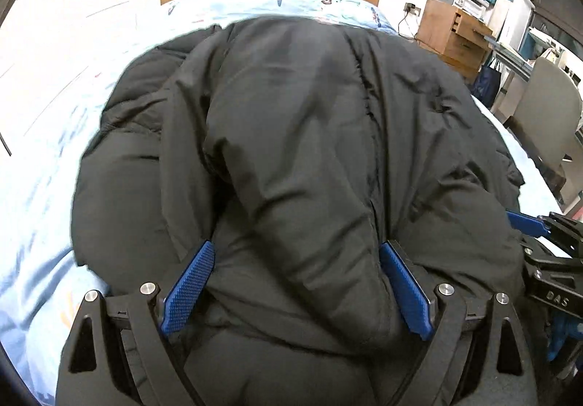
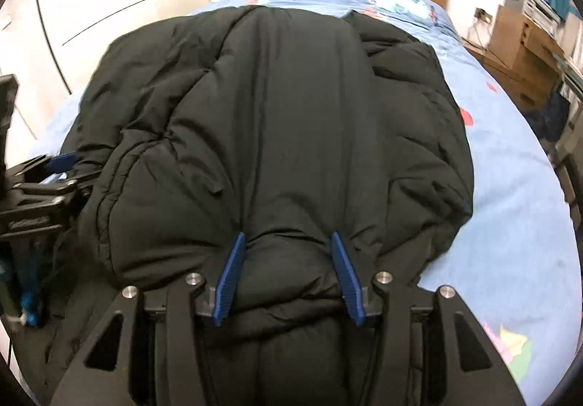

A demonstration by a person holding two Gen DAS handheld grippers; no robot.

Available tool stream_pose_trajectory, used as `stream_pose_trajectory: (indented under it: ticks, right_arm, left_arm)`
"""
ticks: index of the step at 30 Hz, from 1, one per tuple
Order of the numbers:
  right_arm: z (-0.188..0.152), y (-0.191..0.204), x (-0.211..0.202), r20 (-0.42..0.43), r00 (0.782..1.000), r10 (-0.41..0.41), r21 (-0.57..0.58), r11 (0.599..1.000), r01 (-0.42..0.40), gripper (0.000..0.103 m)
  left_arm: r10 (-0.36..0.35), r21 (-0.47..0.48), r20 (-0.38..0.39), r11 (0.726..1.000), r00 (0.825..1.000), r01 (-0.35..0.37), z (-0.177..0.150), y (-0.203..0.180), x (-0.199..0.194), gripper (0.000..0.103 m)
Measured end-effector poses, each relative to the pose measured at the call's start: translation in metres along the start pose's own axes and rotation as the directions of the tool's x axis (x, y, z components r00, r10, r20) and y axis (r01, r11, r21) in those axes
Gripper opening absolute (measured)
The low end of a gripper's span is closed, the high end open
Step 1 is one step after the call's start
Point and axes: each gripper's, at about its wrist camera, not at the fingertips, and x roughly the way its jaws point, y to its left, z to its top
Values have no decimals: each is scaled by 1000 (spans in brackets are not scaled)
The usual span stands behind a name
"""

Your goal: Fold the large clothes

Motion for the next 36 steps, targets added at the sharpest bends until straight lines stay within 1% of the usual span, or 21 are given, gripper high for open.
stream_pose_trajectory:
  ticks: [4,8,11,12,15,20,21,23,26,30,36]
  right_arm:
    - [2,7,-15,-4,1000,-29,-4,1000,29,48]
    - [-6,11,-43,-6,999,-38,20,999,38,48]
    - [-23,14,-71,4,1000,-26,35,999,26,48]
    - [-29,15,-81,8,1000,-26,38,999,25,48]
    - [-51,19,-116,28,999,-18,56,998,16,48]
    - [-80,19,-166,68,997,-34,81,996,29,49]
    - [-87,18,-177,77,996,-45,84,996,38,53]
    - [-95,15,-188,87,994,-59,87,995,51,57]
    - [-111,9,-211,100,993,-67,103,993,57,61]
    - [-131,-3,-230,109,991,-76,140,988,61,65]
    - [-160,-23,-247,108,991,-74,208,977,50,70]
  left_arm:
    - [22,-20,18,1000,1000,-22,-9,0,-28,91]
    - [75,-25,76,997,994,-74,-23,0,-71,91]
    - [114,-25,126,993,985,-112,-35,0,-111,91]
    - [116,-27,136,993,984,-113,-38,0,-120,92]
    - [146,-31,175,989,974,-143,-53,2,-154,95]
    - [190,-33,223,982,956,-188,-78,-2,-195,100]
    - [199,-33,228,980,953,-197,-83,-1,-201,101]
    - [205,-40,228,979,952,-201,-90,0,-210,101]
    - [220,-50,232,975,947,-215,-103,2,-223,102]
    - [235,-45,231,972,944,-231,-113,2,-230,102]
    - [255,-54,223,967,941,-249,-127,7,-237,102]
